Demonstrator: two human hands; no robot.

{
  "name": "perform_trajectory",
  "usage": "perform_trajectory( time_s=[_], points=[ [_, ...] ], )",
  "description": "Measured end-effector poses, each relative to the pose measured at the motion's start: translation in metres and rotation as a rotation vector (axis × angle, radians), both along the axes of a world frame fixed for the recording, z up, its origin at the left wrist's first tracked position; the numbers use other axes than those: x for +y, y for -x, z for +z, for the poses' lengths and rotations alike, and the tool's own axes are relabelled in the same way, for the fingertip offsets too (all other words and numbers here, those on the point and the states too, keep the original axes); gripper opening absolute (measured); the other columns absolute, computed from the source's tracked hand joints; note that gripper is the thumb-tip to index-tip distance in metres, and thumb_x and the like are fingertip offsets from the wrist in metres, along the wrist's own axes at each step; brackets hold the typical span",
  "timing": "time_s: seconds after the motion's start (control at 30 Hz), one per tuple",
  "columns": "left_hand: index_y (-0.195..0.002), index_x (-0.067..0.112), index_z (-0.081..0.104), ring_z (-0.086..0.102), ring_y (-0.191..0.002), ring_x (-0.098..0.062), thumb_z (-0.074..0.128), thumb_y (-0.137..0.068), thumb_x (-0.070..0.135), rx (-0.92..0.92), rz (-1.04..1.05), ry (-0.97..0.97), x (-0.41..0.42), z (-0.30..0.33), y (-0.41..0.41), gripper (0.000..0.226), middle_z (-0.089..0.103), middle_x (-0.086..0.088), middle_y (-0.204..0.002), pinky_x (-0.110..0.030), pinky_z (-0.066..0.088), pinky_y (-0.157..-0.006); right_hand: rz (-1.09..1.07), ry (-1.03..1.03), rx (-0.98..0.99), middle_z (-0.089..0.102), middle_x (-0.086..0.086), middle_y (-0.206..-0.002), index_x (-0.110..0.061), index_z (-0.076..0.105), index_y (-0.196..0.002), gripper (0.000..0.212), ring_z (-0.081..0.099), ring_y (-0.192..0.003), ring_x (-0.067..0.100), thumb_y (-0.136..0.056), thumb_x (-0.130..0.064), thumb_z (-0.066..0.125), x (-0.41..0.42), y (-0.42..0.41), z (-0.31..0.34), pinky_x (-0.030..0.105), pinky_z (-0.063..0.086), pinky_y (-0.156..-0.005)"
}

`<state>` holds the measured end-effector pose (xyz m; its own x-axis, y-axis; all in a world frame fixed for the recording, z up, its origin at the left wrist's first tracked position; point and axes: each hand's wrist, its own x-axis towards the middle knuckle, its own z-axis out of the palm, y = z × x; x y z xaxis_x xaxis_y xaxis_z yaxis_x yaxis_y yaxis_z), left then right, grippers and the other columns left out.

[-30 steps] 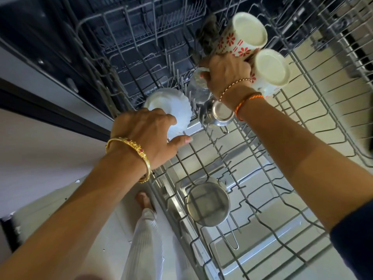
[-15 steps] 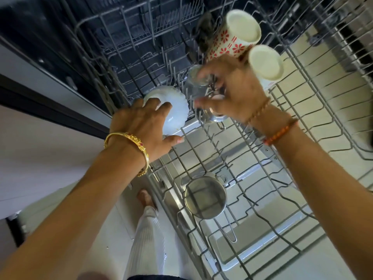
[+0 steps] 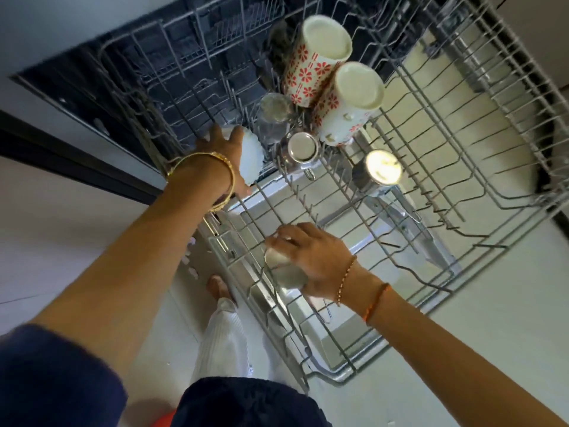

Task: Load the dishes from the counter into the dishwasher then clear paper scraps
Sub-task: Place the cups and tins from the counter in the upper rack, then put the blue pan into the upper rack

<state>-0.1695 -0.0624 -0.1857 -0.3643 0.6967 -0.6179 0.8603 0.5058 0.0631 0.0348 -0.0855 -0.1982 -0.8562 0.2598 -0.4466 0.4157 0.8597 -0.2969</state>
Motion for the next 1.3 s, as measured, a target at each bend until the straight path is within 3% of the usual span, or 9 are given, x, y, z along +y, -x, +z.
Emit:
perform_trajectory(
  time_s=[0.07,0.23,0.37,0.5,0.7,0.83,0.97,1.1,1.3],
  points=[
    [-0.144,0.024,0.012,0.018,-0.135,-0.046,0.078,-0.072,0.025,0.037,0.032,-0.028,0.002,-0.009,-0.005,0.098,0.007,-0.018,-0.151,-0.06,0.03,-0.105,-0.171,0.014,0.099,0.043,0.012,-0.135,-0.022,0.041,-0.136,0.091,0.047,-0.118,0.034,-0.057,-0.021,0.086,0.006,-0.001,0.001,0.05,0.053,-0.084],
    [-0.144,0.026,0.015,0.016,-0.135,-0.046,0.064,-0.083,0.004,0.116,0.092,-0.126,0.002,-0.028,-0.007,0.081,0.006,-0.016,-0.152,-0.056,0.033,-0.104,-0.142,0.155,0.068,0.023,0.009,-0.147,-0.027,0.023,-0.145,0.098,0.02,-0.136,0.031,-0.065,-0.02,0.08,0.015,0.003,-0.008,0.046,0.033,-0.106],
    [-0.144,0.021,0.014,0.018,-0.136,-0.045,0.066,-0.082,0.004,0.121,0.095,-0.18,-0.001,-0.027,-0.006,0.083,0.006,-0.016,-0.153,-0.053,0.031,-0.105,-0.092,0.079,0.028,0.009,0.002,-0.155,-0.026,0.003,-0.147,0.101,0.011,-0.142,0.027,-0.075,-0.026,0.074,0.005,-0.001,-0.006,0.041,0.015,-0.114],
    [-0.145,0.015,0.008,0.012,-0.139,-0.043,0.069,-0.079,0.007,0.028,0.173,-0.185,-0.007,-0.019,-0.009,0.091,0.0,-0.016,-0.155,-0.054,0.025,-0.109,-0.079,0.042,-0.026,-0.015,-0.001,-0.155,-0.027,-0.012,-0.146,0.1,-0.003,-0.143,0.027,-0.083,-0.015,0.065,-0.009,-0.008,-0.006,0.042,0.023,-0.115],
    [-0.142,0.01,0.025,0.029,-0.134,-0.035,0.066,-0.083,0.02,-0.05,0.083,-0.301,-0.02,0.032,-0.022,0.073,0.022,-0.013,-0.149,-0.046,0.033,-0.108,-0.178,0.115,0.034,-0.008,0.003,-0.156,-0.026,-0.001,-0.147,0.101,0.0,-0.144,0.026,-0.077,-0.004,0.068,-0.01,-0.018,0.024,0.038,0.018,-0.114],
    [-0.134,0.016,0.041,0.042,-0.126,-0.026,0.052,-0.09,0.038,-0.024,-0.15,-0.435,-0.068,0.102,-0.041,0.05,0.041,-0.006,-0.14,-0.043,0.042,-0.099,-0.187,0.022,0.437,0.044,0.026,-0.131,-0.015,0.036,-0.121,0.083,0.057,-0.101,0.046,-0.052,0.007,0.079,-0.007,-0.013,0.078,0.049,0.053,-0.078],
    [-0.104,0.007,0.065,0.067,-0.086,-0.03,0.043,-0.085,0.041,-0.086,-0.238,-0.795,-0.123,0.142,-0.035,0.045,0.067,-0.012,-0.101,-0.044,0.058,-0.062,-0.512,-0.094,0.946,0.049,0.023,-0.095,0.005,0.047,-0.089,0.03,0.047,-0.077,0.024,-0.064,0.014,0.059,0.008,0.008,0.139,0.037,0.046,-0.058],
    [-0.099,0.009,0.067,0.061,-0.096,-0.025,0.045,-0.085,0.039,-0.02,-0.136,-1.017,-0.161,0.193,-0.001,0.04,0.066,-0.01,-0.102,-0.036,0.056,-0.073,-0.728,0.027,1.294,0.045,0.006,-0.092,-0.005,0.04,-0.097,0.034,0.048,-0.075,0.016,-0.073,-0.001,0.064,0.006,0.051,0.21,0.026,0.045,-0.062],
    [-0.099,0.001,0.067,0.05,-0.101,-0.021,0.046,-0.086,0.03,0.23,0.272,-1.377,-0.212,0.249,0.076,0.038,0.064,-0.019,-0.102,-0.023,0.034,-0.09,-0.6,0.24,1.484,0.037,-0.018,-0.103,-0.035,0.036,-0.095,0.043,0.048,-0.071,0.0,-0.073,-0.012,0.064,-0.049,0.154,0.283,0.015,0.042,-0.054]
  ],
)
